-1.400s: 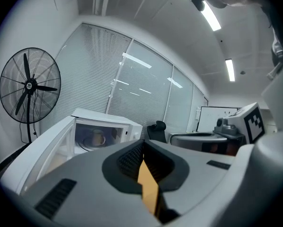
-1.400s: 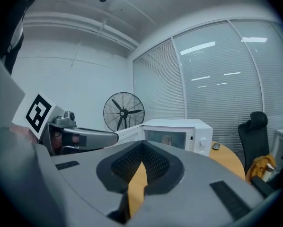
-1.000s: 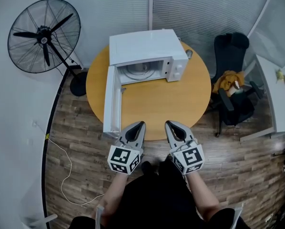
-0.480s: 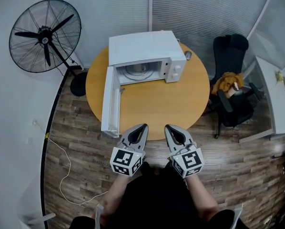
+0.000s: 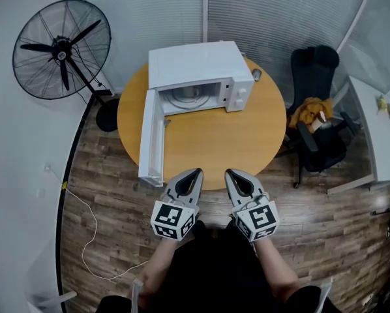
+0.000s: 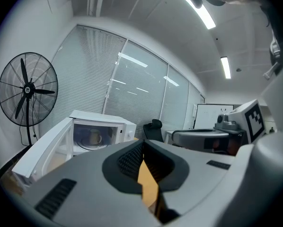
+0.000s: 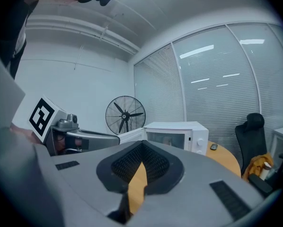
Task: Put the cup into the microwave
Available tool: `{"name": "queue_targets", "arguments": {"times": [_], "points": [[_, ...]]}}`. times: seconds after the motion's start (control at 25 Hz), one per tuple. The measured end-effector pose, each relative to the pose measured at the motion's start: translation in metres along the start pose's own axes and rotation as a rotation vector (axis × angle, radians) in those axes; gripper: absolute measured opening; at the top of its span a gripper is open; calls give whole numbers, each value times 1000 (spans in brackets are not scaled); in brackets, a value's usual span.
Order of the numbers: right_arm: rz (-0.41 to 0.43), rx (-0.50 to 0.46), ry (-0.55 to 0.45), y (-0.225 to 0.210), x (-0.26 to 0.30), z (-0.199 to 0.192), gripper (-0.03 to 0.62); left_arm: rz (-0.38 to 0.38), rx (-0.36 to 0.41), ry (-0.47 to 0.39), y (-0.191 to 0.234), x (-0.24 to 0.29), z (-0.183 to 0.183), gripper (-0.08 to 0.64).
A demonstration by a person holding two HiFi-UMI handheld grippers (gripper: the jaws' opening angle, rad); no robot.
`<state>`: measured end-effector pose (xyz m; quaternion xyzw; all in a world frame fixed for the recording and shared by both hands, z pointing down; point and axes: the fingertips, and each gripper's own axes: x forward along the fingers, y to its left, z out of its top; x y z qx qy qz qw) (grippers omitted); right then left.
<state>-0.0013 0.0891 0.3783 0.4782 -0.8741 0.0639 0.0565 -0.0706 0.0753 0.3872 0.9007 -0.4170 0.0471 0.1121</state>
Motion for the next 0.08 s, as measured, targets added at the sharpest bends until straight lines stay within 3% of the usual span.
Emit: {"name": "queue_targets", "arguments": {"times": [0.08], "points": [[-1, -3, 7, 0, 1, -1, 9, -2, 0, 0, 1, 0, 0, -5]]}}
